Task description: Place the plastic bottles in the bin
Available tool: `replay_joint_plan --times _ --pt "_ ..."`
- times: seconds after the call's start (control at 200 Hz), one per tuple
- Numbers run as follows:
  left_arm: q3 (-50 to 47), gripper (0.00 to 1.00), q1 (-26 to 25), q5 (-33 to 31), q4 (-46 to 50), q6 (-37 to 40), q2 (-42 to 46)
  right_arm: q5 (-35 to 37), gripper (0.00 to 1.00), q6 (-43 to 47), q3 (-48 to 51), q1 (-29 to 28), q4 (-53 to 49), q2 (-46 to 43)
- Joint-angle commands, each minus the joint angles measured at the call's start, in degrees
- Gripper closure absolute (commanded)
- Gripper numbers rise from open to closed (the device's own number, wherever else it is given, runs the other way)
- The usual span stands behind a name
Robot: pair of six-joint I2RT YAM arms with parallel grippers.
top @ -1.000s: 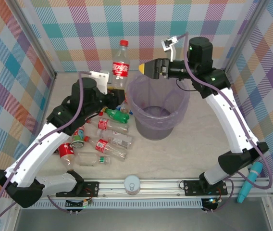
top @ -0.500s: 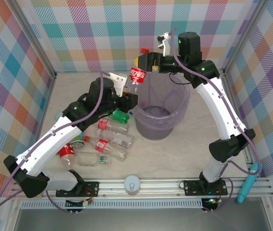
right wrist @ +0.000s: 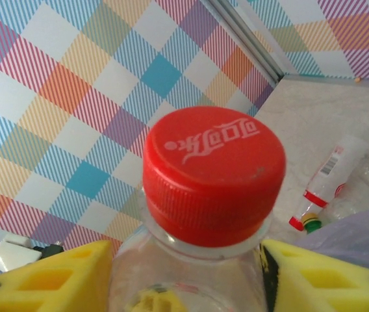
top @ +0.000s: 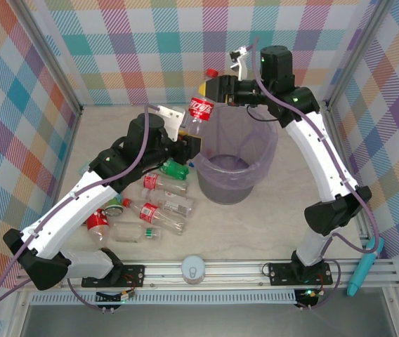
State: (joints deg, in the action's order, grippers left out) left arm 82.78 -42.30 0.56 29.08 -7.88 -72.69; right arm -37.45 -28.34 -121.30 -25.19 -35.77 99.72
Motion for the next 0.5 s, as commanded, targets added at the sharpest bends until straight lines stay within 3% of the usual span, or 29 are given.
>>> replay_joint_plan --times 0.0,0.055,0.295,0.495 --pt "2.23 0.63 -0.40 -0.56 -1.39 1.23 0.37 1.75 0.45 -0.14 -0.18 0.21 0.41 0.34" --pt "2.28 0.59 -0.41 -1.45 -1.14 0.87 0.54 2.37 0.46 -0.22 -0.43 0.40 0.71 0.13" --pt "1.97 0.17 -0.32 -7.93 -0.02 -0.42 3.69 2.56 0.48 -0.49 -4.71 2.19 3.31 0.97" --pt "1.01 0.12 1.06 -22.20 9.43 -5.28 10.61 1.32 0.48 -2.23 -8.67 7.94 5.71 0.45"
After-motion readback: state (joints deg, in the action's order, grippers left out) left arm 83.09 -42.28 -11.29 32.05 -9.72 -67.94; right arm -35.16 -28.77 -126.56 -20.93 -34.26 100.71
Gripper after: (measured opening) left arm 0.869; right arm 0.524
